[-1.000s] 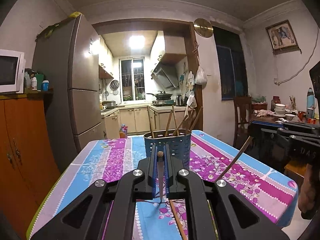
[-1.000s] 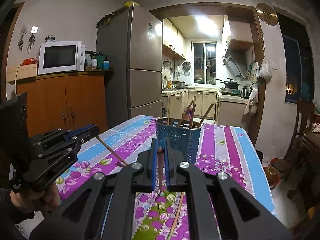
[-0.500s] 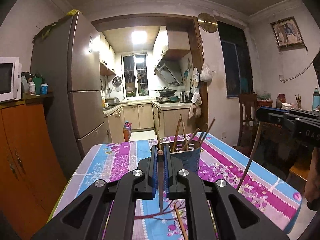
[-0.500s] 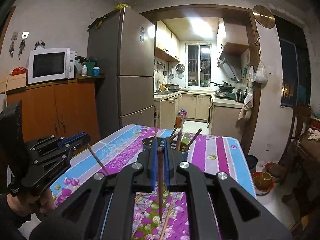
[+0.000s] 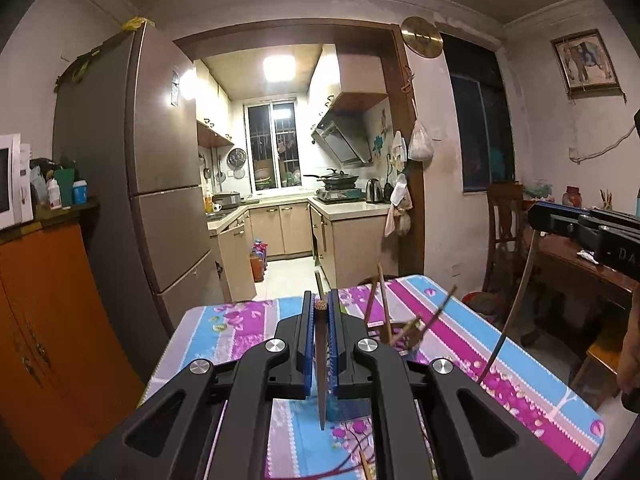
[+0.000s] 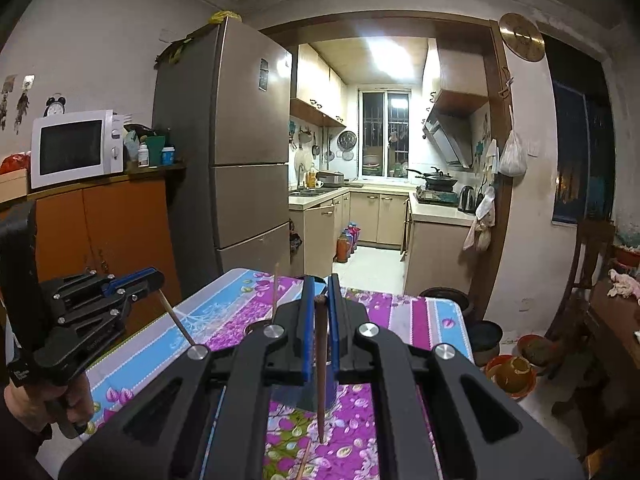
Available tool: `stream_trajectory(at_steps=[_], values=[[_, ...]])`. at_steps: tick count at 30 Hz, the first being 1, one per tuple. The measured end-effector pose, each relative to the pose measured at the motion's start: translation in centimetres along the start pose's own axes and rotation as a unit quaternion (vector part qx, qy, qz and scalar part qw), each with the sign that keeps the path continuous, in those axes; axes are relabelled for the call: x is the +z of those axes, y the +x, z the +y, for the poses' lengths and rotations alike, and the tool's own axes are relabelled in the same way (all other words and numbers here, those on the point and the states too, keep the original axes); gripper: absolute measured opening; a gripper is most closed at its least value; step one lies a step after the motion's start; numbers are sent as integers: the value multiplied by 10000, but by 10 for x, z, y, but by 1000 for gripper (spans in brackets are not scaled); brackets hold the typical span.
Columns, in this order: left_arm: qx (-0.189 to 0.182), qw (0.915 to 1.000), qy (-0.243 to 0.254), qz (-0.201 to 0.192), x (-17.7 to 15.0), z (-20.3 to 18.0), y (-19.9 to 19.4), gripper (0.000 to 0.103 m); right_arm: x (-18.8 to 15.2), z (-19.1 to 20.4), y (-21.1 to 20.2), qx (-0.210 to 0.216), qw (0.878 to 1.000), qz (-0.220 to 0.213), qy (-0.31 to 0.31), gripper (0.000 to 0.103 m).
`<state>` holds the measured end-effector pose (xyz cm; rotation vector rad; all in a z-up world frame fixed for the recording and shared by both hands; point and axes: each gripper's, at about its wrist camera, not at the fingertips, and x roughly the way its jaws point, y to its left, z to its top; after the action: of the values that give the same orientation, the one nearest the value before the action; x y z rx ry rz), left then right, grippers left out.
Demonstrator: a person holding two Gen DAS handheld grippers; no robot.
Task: Organize utensils
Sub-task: 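Lift the chopsticks and lower them into the teal holder with both tools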
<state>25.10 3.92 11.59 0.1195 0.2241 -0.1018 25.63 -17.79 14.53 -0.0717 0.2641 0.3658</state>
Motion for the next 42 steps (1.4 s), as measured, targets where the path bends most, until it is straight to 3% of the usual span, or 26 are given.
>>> stream_trajectory(at_steps=[12,20,42], values=[[-141,9998,-94,-62,87,9,15,8,89,-18,7,-44,9997,-253,33,5],[-125,9999,0,-76,117,2,32,8,127,-7,35,-13,9993,-319,-185,5],[-251,9990,-128,357,77,7,111,8,68,-25,118,223,9986,395,286,5]])
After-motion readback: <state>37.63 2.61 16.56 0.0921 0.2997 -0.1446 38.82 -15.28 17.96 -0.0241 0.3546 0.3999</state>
